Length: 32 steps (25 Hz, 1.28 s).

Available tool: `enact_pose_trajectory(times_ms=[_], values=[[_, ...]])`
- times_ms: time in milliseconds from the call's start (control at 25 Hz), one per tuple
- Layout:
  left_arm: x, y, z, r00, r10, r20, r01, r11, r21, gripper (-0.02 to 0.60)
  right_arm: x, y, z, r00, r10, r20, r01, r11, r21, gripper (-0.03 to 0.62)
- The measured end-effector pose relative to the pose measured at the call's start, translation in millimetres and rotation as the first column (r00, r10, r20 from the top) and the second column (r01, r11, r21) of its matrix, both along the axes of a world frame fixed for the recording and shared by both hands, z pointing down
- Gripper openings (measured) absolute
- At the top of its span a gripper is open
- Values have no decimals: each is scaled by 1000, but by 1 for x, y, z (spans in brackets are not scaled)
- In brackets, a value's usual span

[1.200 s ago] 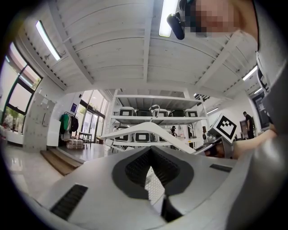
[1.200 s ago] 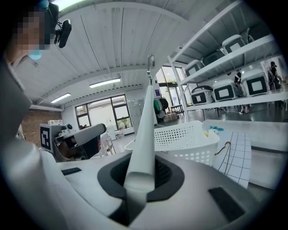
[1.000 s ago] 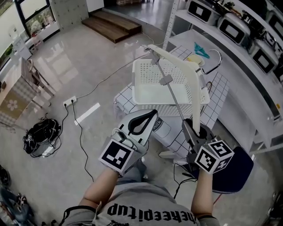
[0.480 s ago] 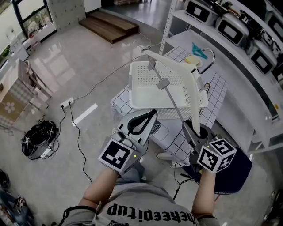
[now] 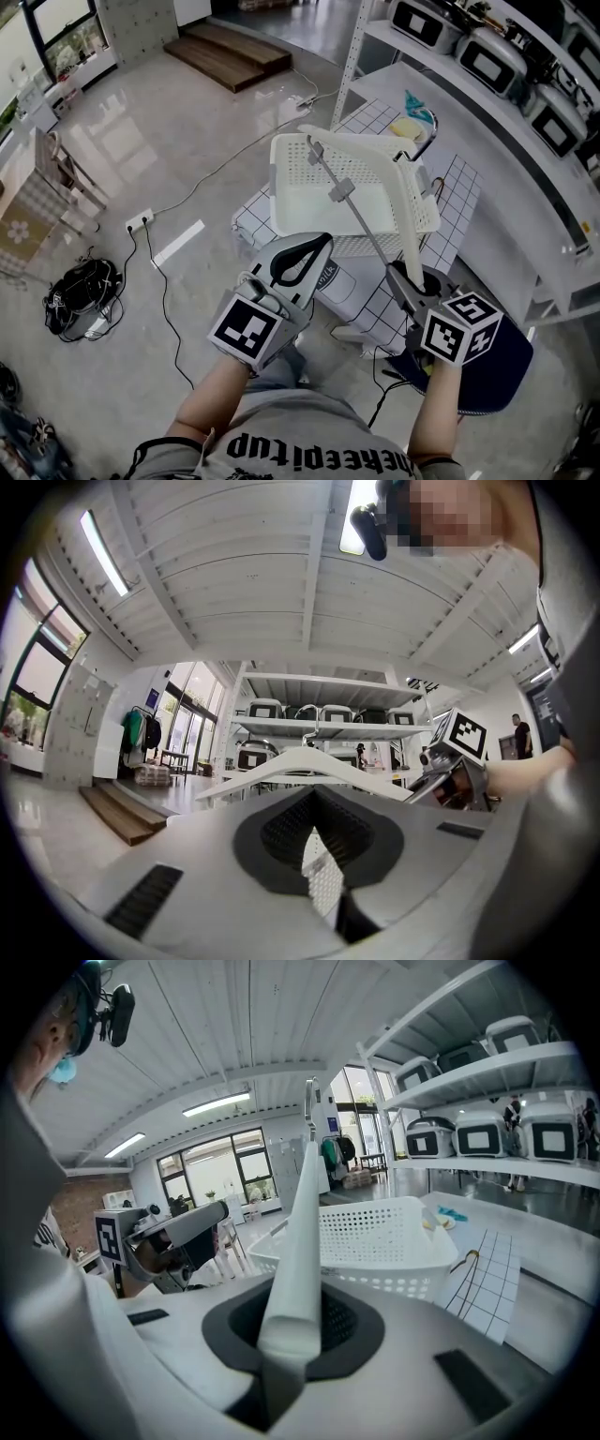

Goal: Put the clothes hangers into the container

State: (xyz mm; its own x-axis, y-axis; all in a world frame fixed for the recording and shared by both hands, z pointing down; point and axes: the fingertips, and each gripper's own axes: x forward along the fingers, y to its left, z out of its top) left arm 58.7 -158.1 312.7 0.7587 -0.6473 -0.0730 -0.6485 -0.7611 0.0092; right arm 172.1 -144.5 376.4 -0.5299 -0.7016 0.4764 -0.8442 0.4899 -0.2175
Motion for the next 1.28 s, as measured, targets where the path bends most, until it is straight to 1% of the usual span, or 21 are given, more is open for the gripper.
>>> enact_pose_trajectory(times_ms=[40,200,400,560,680,720,840,960,1160,1280], values=[[0,-2,-1,1000,0,-1,0,1000,11,20,0,-1,1,1000,1,-2,-1,1000,-4,58],[2,-2,4,1000,4,4,-4,999,-51,20,1,-5,1,1000,2,-12,-2,1000,-5,64],[4,-7,5,1000,9,7,-8,999,-53,20,3,-10,0,1000,-6,-21,6,1000,-13,66],[6,-12,4,1000,12,6,-12,998,-55,20,5,-15,3,998,-19,-63,17,1000,-26,66],[7,-17,3,1000,16,2,-16,1000,-14,20,5,-17,5,996,-31,-88,29,999,-28,67],[7,-18,4,1000,18,2,-18,1000,-16,20,5,-18,5,995,-35,-91,32,999,-29,67],[9,-21,7,1000,22,4,-22,998,-63,20,6,-23,2,994,-39,-105,35,999,-34,67],[7,-26,7,1000,19,9,-19,998,-62,20,10,-30,-3,990,-46,-137,41,998,-40,66],[4,-36,8,1000,9,9,-8,998,-61,20,16,-40,-10,980,-101,-174,93,994,-54,66],[2,-46,7,1000,-2,7,2,999,-40,20,21,-46,-16,972,-147,-186,137,988,-65,66]])
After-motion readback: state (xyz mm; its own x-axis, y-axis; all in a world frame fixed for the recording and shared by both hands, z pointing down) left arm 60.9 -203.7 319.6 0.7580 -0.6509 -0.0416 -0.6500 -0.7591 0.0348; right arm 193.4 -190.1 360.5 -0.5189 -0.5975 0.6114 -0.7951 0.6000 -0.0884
